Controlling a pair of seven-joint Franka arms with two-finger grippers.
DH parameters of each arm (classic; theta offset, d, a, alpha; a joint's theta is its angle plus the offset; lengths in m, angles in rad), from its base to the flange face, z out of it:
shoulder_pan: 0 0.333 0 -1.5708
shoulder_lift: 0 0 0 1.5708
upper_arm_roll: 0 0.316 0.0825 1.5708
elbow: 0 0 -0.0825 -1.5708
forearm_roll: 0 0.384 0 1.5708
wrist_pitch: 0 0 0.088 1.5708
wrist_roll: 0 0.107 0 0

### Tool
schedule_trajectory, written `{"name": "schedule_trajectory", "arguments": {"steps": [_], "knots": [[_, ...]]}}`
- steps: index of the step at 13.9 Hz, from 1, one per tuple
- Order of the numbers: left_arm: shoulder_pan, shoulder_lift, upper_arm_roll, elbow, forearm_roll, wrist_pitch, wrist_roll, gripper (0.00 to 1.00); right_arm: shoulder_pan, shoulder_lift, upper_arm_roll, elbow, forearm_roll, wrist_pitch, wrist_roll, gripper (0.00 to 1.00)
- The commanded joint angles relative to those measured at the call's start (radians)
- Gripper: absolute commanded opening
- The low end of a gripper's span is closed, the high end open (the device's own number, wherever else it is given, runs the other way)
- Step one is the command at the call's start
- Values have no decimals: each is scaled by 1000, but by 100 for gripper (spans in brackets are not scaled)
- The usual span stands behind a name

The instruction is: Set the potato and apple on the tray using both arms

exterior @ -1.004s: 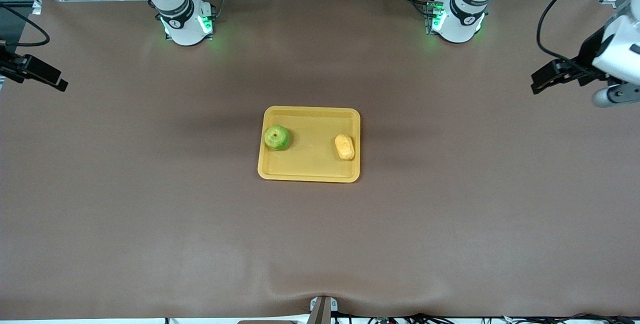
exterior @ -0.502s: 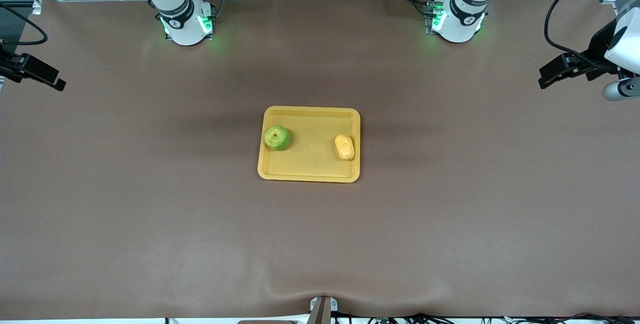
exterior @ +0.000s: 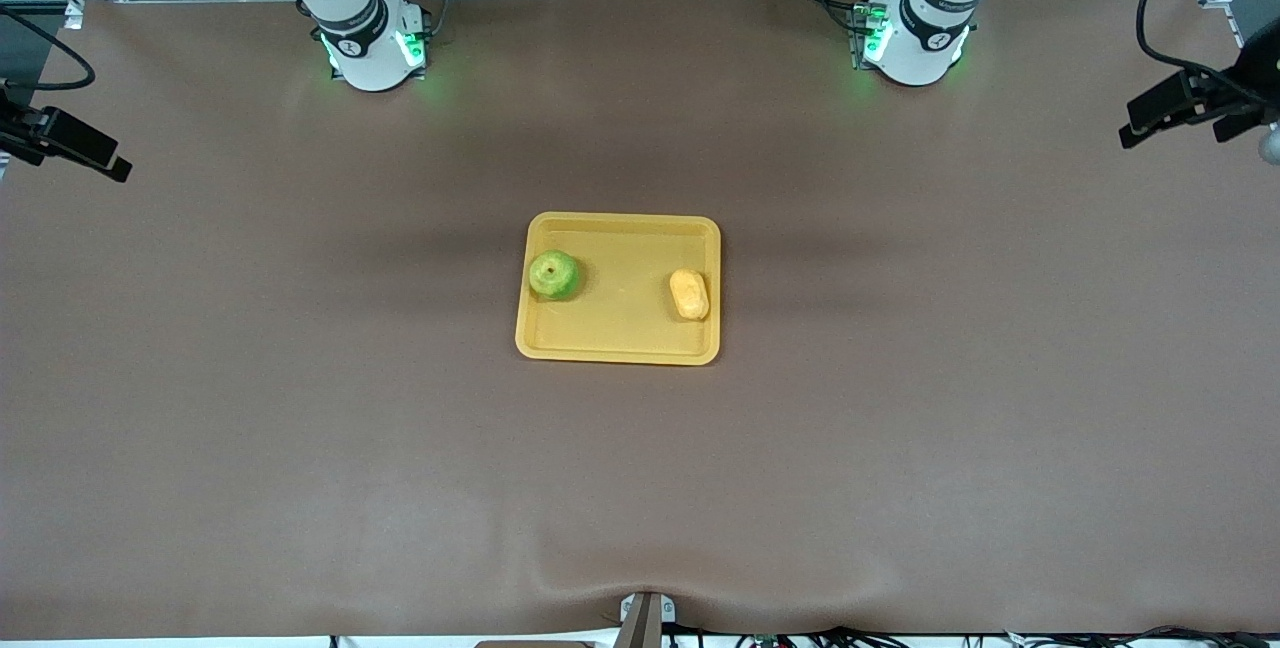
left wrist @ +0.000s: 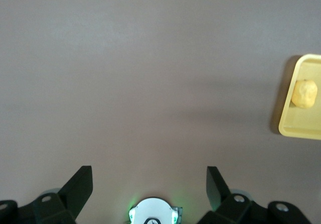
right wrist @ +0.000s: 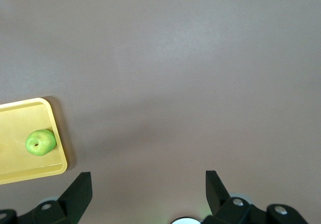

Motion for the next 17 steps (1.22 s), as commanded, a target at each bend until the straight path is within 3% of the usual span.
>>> {"name": "schedule_trajectory", "arguments": {"steps": [1,17], "knots": [[-48,-74,36,-83,-16,18,10,100,-11,2,10,19,-18,-10,13,100],[-48,-45,16,-8,-5,-11,0,100,-11,3,10,19,-29,-9,11,100]]}}
